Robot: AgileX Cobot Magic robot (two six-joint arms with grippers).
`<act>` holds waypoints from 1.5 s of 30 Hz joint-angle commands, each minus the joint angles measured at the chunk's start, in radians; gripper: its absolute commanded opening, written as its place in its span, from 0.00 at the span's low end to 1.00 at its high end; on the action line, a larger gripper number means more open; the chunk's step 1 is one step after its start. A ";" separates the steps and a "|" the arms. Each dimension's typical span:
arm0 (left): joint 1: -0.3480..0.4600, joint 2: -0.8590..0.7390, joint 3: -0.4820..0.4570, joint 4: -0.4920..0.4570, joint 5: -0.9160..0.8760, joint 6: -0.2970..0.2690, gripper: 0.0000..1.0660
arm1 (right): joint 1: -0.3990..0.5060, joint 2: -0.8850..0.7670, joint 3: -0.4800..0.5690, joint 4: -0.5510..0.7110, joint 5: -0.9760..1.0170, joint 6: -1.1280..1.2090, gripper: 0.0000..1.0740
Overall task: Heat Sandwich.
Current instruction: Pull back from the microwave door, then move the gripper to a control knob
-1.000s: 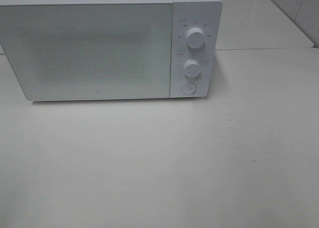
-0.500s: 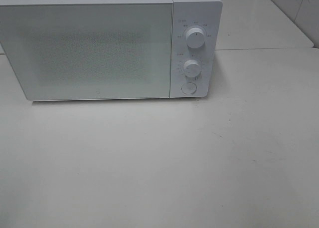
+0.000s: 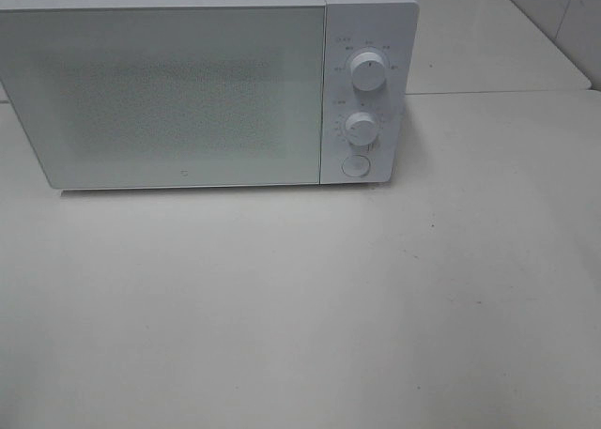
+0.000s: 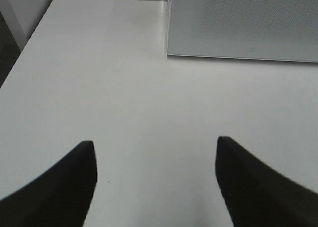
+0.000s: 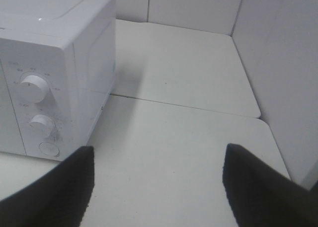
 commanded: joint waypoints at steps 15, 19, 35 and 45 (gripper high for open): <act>0.002 -0.019 0.001 -0.003 -0.016 0.001 0.61 | 0.155 0.471 -0.008 0.004 -0.455 -0.038 0.67; 0.002 -0.019 0.001 -0.003 -0.016 0.001 0.61 | 0.208 0.562 -0.008 0.004 -0.535 0.025 0.67; 0.002 -0.019 0.001 -0.003 -0.016 0.001 0.61 | 0.452 0.921 -0.008 0.361 -0.876 -0.074 0.67; 0.002 -0.019 0.001 -0.003 -0.016 0.001 0.61 | 0.584 1.112 -0.021 0.689 -1.180 -0.300 0.66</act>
